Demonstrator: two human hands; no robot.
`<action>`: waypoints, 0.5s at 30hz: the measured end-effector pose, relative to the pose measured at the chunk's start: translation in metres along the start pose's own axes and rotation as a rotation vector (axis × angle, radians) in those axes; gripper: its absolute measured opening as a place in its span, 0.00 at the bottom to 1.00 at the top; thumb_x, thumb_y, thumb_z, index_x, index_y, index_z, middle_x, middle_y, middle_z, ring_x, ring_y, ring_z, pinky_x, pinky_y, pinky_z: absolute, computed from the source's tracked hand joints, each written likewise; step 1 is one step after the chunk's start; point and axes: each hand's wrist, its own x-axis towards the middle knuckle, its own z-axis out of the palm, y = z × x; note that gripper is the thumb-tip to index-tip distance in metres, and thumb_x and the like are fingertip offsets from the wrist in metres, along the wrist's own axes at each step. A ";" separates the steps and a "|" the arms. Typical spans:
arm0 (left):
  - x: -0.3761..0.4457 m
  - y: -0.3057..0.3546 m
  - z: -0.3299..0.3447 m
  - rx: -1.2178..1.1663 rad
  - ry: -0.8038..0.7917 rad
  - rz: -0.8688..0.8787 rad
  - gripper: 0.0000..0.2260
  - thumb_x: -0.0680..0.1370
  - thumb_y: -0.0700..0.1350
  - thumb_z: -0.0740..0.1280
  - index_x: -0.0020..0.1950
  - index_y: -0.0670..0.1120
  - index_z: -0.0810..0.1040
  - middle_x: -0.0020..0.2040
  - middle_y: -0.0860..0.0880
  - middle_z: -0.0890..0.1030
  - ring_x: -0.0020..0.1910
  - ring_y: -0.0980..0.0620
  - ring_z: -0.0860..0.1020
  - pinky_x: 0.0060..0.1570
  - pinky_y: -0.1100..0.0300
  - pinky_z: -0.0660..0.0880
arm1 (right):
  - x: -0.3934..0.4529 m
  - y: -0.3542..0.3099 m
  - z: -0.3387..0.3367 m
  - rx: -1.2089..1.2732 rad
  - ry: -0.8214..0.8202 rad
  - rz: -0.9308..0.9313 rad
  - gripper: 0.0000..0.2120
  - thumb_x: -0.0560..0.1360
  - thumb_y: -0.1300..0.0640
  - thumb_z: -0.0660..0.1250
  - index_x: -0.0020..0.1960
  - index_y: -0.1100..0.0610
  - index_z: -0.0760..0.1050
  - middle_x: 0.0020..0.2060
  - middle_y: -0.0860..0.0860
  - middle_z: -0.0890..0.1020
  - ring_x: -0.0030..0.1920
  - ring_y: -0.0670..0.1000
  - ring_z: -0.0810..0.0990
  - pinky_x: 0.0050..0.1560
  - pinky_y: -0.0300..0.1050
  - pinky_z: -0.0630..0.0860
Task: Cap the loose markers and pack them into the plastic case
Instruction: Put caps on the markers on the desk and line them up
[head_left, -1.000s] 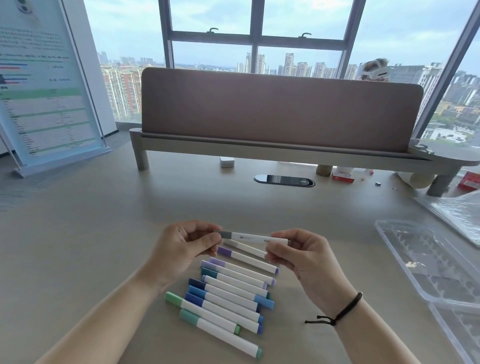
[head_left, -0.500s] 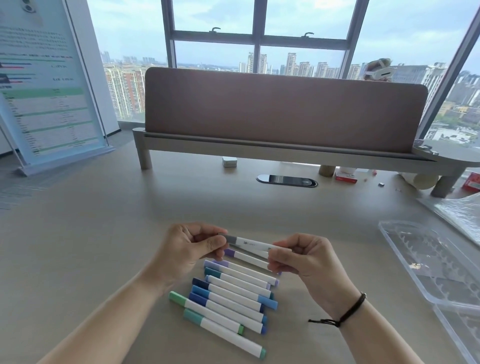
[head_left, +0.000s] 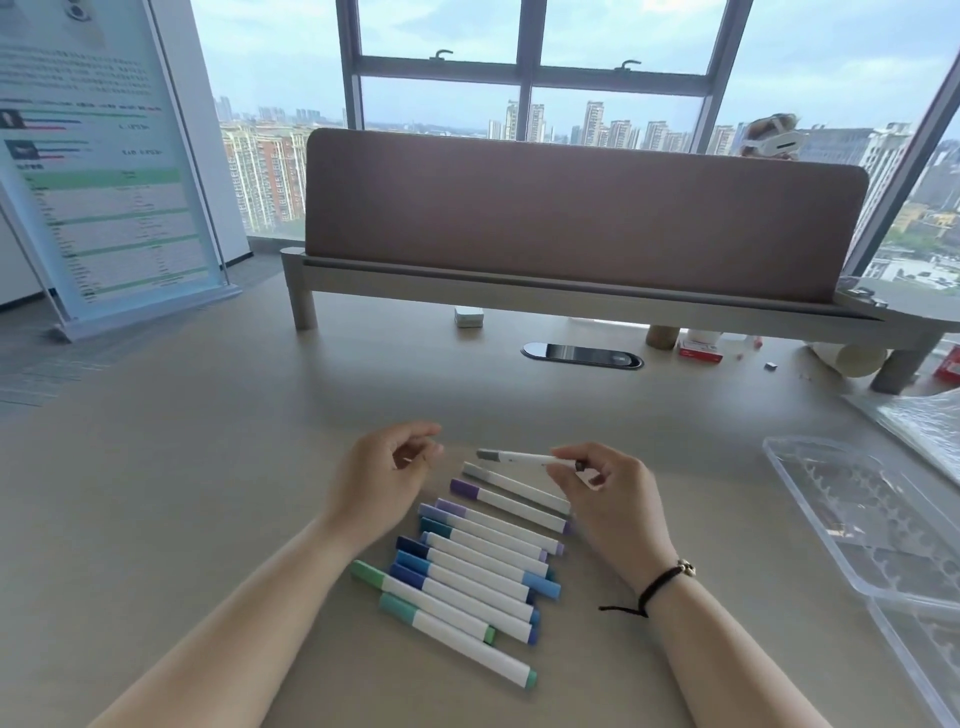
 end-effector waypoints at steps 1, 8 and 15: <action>0.000 -0.004 -0.002 0.045 0.017 0.001 0.11 0.78 0.45 0.70 0.60 0.50 0.82 0.48 0.59 0.84 0.46 0.63 0.81 0.49 0.67 0.79 | 0.000 0.002 0.000 -0.054 -0.008 -0.016 0.03 0.74 0.52 0.74 0.46 0.44 0.84 0.37 0.38 0.83 0.40 0.37 0.78 0.38 0.27 0.69; -0.001 -0.007 -0.004 0.252 0.007 0.044 0.09 0.80 0.48 0.67 0.57 0.48 0.84 0.49 0.54 0.85 0.45 0.58 0.80 0.44 0.69 0.74 | 0.000 0.007 -0.001 -0.213 -0.131 0.007 0.06 0.75 0.53 0.71 0.51 0.46 0.84 0.46 0.41 0.85 0.51 0.45 0.80 0.52 0.41 0.74; -0.012 0.019 -0.006 0.322 -0.009 0.133 0.07 0.80 0.46 0.68 0.50 0.47 0.85 0.43 0.53 0.85 0.38 0.60 0.78 0.38 0.73 0.71 | -0.010 0.011 -0.014 -0.292 -0.144 -0.039 0.08 0.76 0.50 0.69 0.52 0.48 0.83 0.49 0.43 0.85 0.53 0.47 0.79 0.52 0.42 0.72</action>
